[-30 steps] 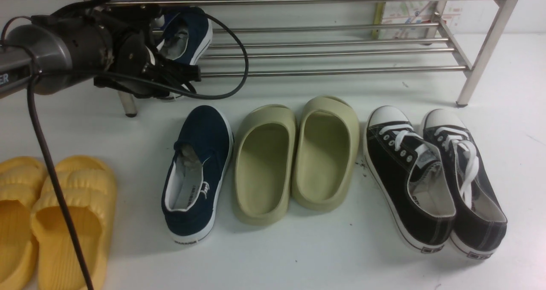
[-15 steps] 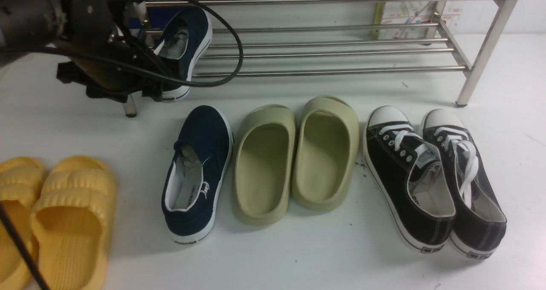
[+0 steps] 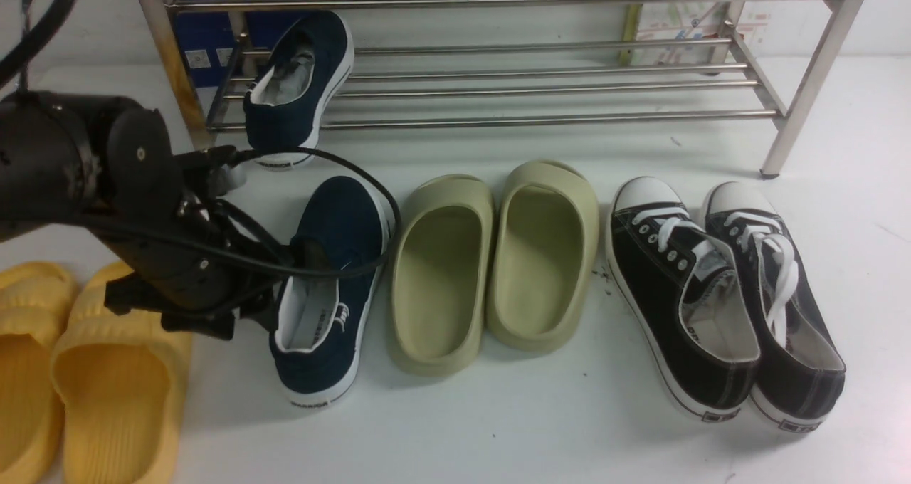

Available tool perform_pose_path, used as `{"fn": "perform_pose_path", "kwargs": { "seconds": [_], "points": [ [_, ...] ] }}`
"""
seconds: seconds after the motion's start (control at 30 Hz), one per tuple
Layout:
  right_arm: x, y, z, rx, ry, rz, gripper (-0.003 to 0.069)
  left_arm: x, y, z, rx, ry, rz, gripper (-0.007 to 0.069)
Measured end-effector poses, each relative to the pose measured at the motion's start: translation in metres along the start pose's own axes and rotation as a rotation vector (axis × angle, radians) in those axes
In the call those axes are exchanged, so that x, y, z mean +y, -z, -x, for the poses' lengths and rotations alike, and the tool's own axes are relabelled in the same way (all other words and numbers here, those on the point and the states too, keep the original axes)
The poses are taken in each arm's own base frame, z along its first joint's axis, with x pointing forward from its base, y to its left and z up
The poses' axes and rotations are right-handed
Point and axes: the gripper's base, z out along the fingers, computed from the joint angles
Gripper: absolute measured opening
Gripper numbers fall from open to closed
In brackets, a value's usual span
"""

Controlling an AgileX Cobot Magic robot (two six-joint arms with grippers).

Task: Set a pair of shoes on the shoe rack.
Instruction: Use the left arm to grab the shoe closest to it, then use the left arm to put a shoe into the shoe rack

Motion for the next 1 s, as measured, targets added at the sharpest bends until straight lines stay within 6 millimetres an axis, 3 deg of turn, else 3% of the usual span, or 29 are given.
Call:
{"fn": "perform_pose_path", "kwargs": {
  "seconds": [0.27, 0.4, 0.5, 0.6, 0.63, 1.0],
  "points": [
    [0.0, 0.0, 0.0, 0.001, 0.0, 0.0, 0.0239, 0.001, -0.042, 0.001, 0.017, 0.032, -0.013, 0.0225],
    [0.0, 0.0, 0.0, 0.001, 0.0, 0.0, 0.0239, 0.001, -0.052, 0.001, 0.046, 0.022, -0.008, 0.0214],
    [0.0, 0.0, 0.0, 0.001, 0.0, 0.0, 0.0239, -0.001, -0.05, 0.002, 0.057, 0.003, -0.012, 0.0174],
    [0.0, 0.0, 0.0, 0.001, 0.0, 0.0, 0.0239, -0.004, -0.044, 0.006, 0.095, -0.029, -0.007, 0.0018],
    [0.0, 0.0, 0.0, 0.001, 0.0, 0.0, 0.0239, -0.004, -0.042, 0.007, 0.103, -0.037, -0.006, -0.0002],
    [0.0, 0.0, 0.0, 0.001, 0.0, 0.0, 0.0239, -0.02, 0.005, 0.025, 0.031, -0.041, -0.096, -0.0001]
  ]
}}
